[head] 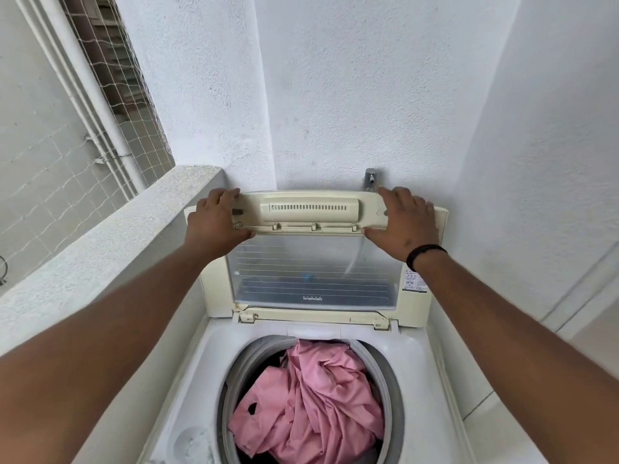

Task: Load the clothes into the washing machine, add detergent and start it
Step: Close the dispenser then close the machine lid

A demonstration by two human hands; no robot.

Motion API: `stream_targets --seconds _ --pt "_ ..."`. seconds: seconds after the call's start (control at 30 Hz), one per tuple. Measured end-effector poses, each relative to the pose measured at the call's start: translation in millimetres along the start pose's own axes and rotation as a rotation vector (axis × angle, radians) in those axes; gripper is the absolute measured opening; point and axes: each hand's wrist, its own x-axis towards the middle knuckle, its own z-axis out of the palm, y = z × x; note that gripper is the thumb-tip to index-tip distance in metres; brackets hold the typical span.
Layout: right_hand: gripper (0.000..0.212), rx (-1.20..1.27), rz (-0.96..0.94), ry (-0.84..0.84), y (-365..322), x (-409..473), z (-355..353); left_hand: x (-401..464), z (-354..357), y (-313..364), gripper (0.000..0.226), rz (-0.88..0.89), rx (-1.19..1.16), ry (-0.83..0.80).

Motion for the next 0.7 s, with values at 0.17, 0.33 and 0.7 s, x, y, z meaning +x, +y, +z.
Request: stream_targets --seconds 0.17,0.33,0.7 --pt "0.072 0.052 0.059 0.011 -17.3 -21.2 -30.2 -28.4 -18.2 -2.6 0.092 0.046 0.067 0.044" --pt "0.053 0.079 0.005 -0.108 -29.3 -63.1 -62.3 -65.7 -36.9 -0.8 0.075 0.134 0.087 0.044" --pt "0.043 0.054 -0.309 -0.553 -72.0 -222.5 -43.0 -216.5 -15.3 -5.3 0.047 0.602 0.172 -0.337"
